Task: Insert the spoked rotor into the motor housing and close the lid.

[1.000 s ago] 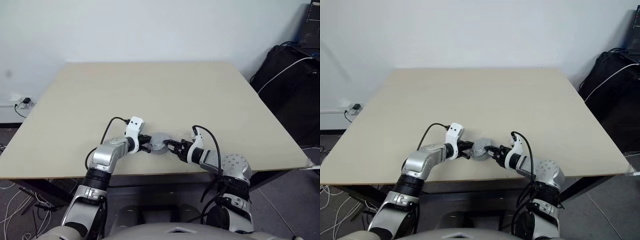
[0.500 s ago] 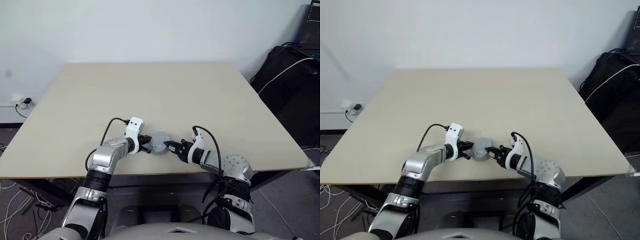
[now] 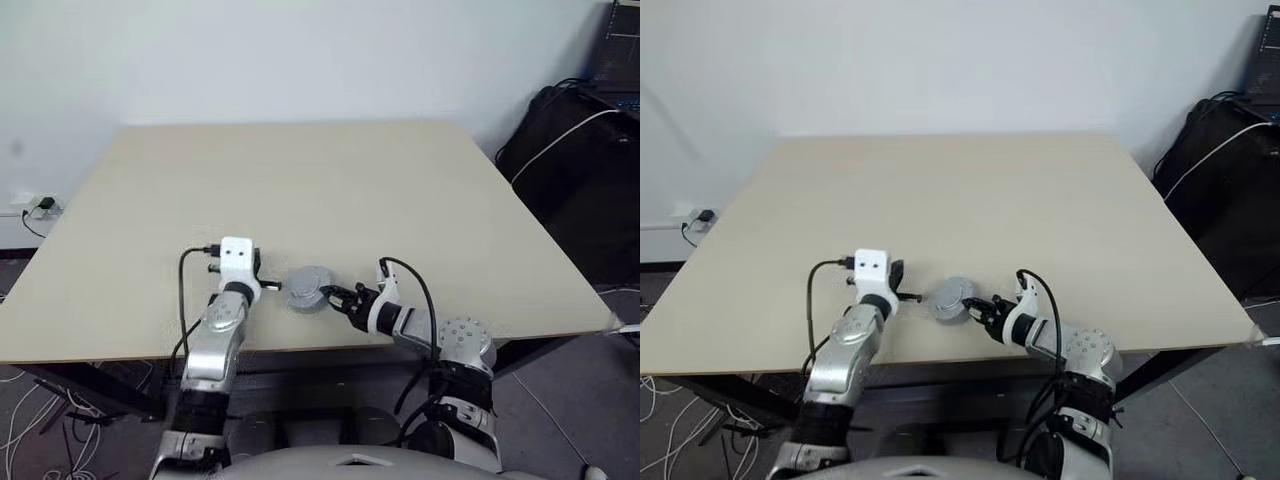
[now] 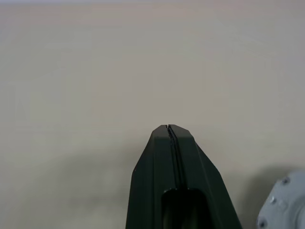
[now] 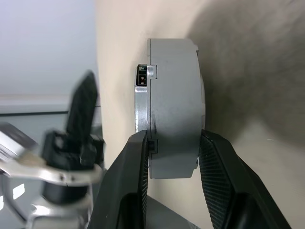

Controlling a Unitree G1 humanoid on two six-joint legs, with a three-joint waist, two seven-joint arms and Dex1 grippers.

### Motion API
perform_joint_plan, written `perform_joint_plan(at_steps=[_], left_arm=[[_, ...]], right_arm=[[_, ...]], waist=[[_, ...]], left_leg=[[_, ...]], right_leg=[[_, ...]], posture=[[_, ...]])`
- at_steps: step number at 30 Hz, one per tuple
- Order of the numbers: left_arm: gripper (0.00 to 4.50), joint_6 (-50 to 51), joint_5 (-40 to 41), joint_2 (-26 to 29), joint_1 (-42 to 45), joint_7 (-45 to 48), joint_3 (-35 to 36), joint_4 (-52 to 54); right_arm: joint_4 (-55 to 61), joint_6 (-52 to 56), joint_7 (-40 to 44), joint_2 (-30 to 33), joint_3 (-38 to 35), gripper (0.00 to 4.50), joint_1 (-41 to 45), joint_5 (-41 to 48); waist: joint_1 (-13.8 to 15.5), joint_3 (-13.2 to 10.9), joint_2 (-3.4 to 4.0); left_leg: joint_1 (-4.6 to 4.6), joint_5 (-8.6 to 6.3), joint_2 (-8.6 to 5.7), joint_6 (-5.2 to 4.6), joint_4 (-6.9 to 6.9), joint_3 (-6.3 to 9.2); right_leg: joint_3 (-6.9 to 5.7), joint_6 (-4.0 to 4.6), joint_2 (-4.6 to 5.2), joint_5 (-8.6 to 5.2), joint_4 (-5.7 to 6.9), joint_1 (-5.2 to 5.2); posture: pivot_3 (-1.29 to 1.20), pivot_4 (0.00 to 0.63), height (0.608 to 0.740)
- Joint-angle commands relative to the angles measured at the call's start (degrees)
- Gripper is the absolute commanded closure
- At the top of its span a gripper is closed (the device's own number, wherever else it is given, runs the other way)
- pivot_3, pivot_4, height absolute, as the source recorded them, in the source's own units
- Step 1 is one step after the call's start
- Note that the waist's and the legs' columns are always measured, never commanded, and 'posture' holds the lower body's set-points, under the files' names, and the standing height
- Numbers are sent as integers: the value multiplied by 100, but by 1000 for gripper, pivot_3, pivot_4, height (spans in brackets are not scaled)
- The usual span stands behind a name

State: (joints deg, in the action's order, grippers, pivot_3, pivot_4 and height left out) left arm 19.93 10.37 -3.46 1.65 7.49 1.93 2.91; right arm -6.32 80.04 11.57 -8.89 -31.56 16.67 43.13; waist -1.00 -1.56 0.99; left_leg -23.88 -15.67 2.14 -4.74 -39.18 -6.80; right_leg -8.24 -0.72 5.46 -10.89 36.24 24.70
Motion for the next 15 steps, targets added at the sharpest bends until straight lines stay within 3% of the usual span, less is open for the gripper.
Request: perform_joint_plan(at_steps=[1,8,15], left_arm=[[4500,270,1470,-286,-314,739,392,620],[4500,871,3359,-545,-1424,1196,424,1244],[4500,1148,5565,-971,-2075,1114,412,1335]], right_arm=[[219,-152,219,-324,-141,3296,104,666],[315,-592,254,-534,-296,3297,102,1769],[411,-746,17,-444,120,3297,190,2455]], waist=[[-1,-10,8],[-8,-37,9],[-45,-57,12]], left_leg=[[-2,-7,2,10,-1,2],[4,-20,-8,-5,-3,3],[4,-20,-5,-5,-1,3]], right_leg=[[0,1,10,0,-15,3],[-9,1,3,-1,-37,-1],[-7,2,4,-2,-38,-2]], posture=[[0,0,740],[0,0,740],[0,0,740]])
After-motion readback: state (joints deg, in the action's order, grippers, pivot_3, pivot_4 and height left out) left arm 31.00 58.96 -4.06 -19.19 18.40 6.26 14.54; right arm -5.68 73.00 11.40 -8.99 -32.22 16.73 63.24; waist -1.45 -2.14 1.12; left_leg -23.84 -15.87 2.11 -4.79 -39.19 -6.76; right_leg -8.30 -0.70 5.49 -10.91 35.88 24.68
